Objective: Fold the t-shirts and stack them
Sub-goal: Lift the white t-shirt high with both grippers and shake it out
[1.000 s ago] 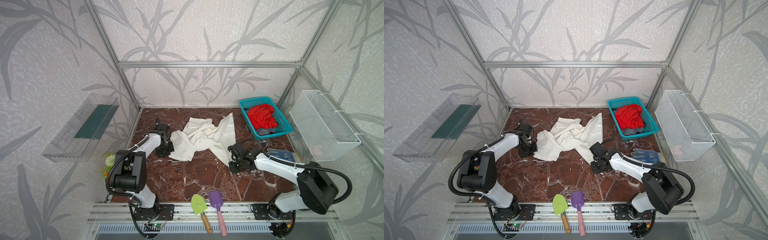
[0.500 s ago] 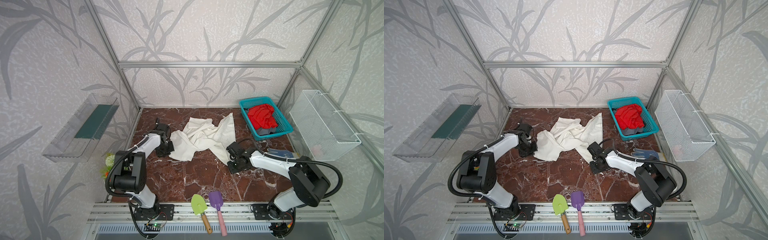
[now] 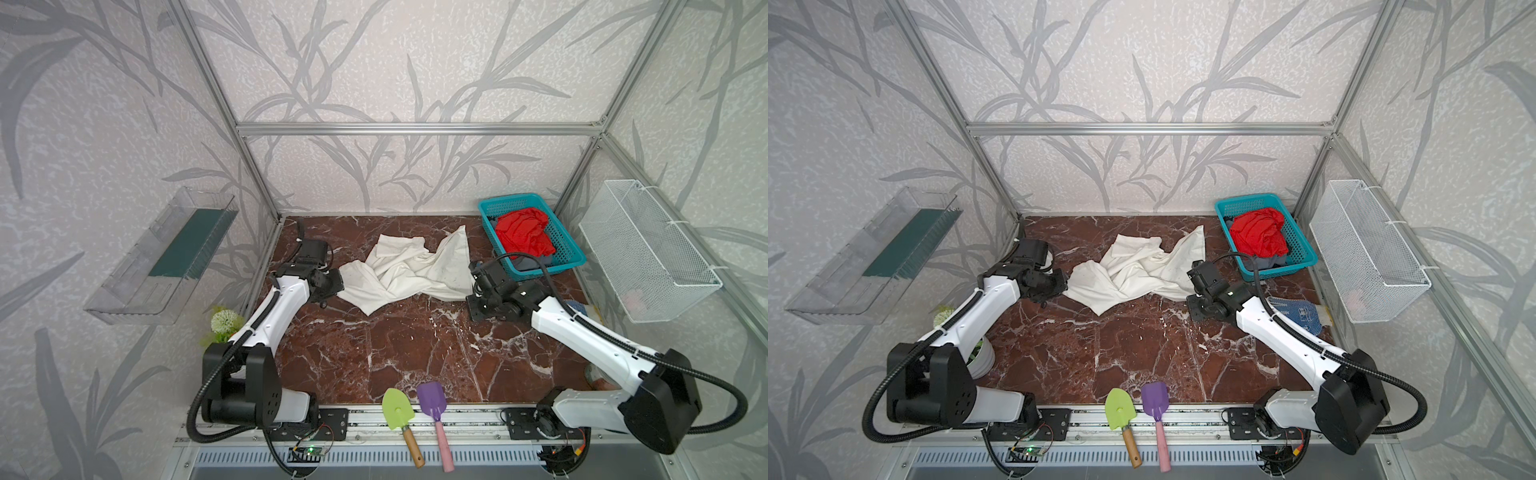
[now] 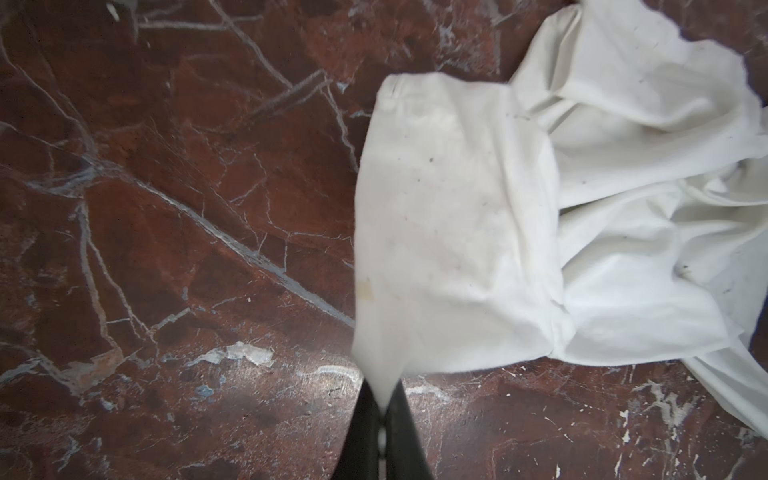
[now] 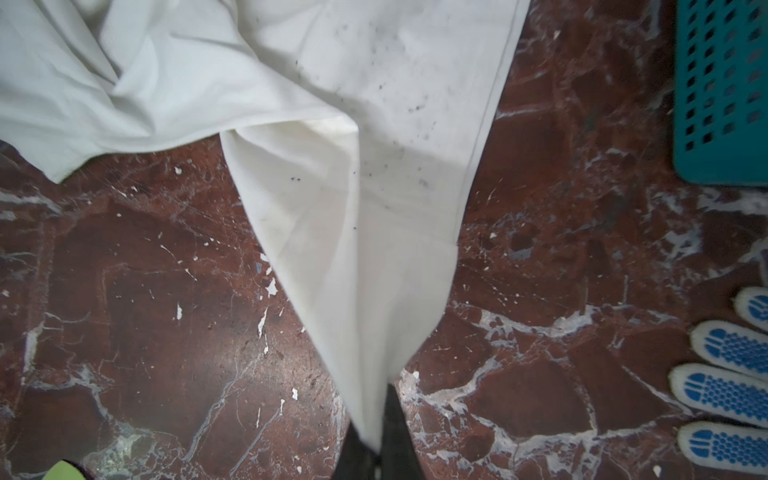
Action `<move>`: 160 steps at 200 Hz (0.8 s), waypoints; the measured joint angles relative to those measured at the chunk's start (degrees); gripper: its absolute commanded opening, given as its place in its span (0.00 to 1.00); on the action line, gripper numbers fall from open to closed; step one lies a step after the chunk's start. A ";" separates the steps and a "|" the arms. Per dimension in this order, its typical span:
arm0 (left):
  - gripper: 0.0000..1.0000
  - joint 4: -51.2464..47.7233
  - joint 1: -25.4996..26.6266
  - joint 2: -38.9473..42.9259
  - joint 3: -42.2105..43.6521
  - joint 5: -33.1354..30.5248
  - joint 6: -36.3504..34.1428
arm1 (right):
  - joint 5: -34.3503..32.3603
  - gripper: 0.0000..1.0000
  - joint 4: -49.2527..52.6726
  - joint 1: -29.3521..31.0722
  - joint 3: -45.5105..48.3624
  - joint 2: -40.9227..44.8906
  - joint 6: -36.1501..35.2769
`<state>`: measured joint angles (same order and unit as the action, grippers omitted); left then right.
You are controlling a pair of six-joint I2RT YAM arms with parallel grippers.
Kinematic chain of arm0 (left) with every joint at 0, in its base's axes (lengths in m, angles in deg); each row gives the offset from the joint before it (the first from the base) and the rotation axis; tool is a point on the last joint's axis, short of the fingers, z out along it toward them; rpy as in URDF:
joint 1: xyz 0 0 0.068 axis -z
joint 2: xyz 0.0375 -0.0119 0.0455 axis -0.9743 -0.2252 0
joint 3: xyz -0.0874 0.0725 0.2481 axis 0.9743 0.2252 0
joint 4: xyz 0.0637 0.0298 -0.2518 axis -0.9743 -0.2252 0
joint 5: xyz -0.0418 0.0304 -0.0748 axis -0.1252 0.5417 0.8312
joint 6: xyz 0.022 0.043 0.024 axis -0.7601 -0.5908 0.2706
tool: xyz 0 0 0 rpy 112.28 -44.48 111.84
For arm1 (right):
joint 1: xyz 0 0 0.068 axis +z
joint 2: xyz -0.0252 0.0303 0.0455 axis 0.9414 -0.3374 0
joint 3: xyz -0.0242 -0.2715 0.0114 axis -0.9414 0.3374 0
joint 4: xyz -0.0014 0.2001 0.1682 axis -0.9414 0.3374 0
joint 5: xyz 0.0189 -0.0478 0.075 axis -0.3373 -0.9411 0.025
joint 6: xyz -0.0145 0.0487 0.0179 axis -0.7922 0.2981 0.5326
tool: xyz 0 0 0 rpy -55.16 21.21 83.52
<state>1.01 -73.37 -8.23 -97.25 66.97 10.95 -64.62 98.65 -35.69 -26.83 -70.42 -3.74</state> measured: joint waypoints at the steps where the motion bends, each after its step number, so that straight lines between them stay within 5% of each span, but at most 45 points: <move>1: 0.00 0.00 0.00 0.15 0.00 -0.02 0.00 | -0.04 0.00 0.02 -0.04 -0.07 0.09 0.00; 52: 0.00 -0.44 -0.04 12.50 -3.82 -3.10 0.24 | -4.22 0.00 1.11 -2.05 -11.58 6.93 -6.49; 100: 0.00 -3.06 -0.04 14.78 -23.80 -8.00 -1.97 | -7.45 0.00 -2.51 -2.40 -24.50 7.37 -12.74; 160: 0.00 -7.98 -0.04 12.17 -44.11 -11.32 -5.60 | -5.73 0.00 -13.35 -2.40 -28.85 9.05 -20.52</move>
<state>-6.96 -73.41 3.95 -141.36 55.65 5.35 -70.34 85.29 -38.10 -55.68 -61.37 -24.26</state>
